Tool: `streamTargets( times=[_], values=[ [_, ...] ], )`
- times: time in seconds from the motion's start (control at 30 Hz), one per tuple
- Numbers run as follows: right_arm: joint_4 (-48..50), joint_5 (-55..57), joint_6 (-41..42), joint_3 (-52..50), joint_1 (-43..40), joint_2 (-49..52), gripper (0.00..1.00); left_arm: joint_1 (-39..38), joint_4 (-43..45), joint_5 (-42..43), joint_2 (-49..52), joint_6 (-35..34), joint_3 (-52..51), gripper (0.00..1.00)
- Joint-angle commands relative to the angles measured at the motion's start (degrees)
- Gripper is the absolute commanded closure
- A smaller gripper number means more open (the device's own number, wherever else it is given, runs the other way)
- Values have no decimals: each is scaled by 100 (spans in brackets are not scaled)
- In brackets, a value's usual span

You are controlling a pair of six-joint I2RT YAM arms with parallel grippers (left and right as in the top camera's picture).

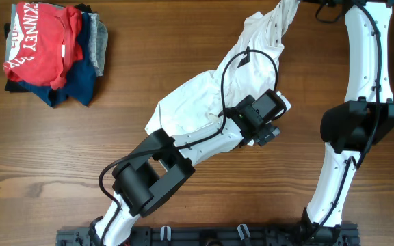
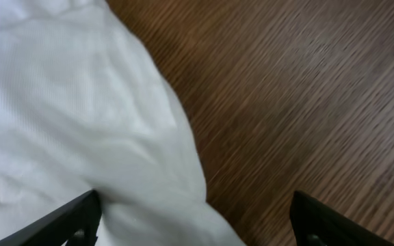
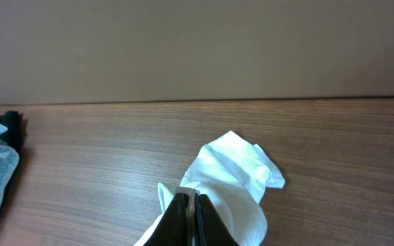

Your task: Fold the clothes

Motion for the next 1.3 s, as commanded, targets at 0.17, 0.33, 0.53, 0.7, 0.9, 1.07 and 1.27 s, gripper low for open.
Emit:
streamTargets(
  times=[0.17, 0.33, 0.53, 0.7, 0.9, 1.07, 1.27],
  values=[
    [-4, 79, 61, 87, -35, 74, 96, 31, -326, -190, 101, 39, 61, 29],
    [31, 79, 59, 87, -46, 74, 96, 42, -365, -313, 101, 42, 61, 66],
    [33, 52, 74, 90, -129, 74, 96, 52, -372, -1394, -7, -254, 61, 96],
    [-81, 17, 74, 90, -179, 72, 96, 240, -739, -2511, -616, -844, 168, 96],
    [-243, -398, 55, 92, -313, -74, 96, 1071, -1486, -2518, -1952, -1423, 601, 96],
    [-411, -402, -31, 92, -321, -356, 96, 2179, -1366, -2201, -3311, -1423, 850, 96],
    [-498, -385, -118, 92, -426, -992, 96, 3342, -940, -1567, -4247, -1375, 872, 96]
  ],
)
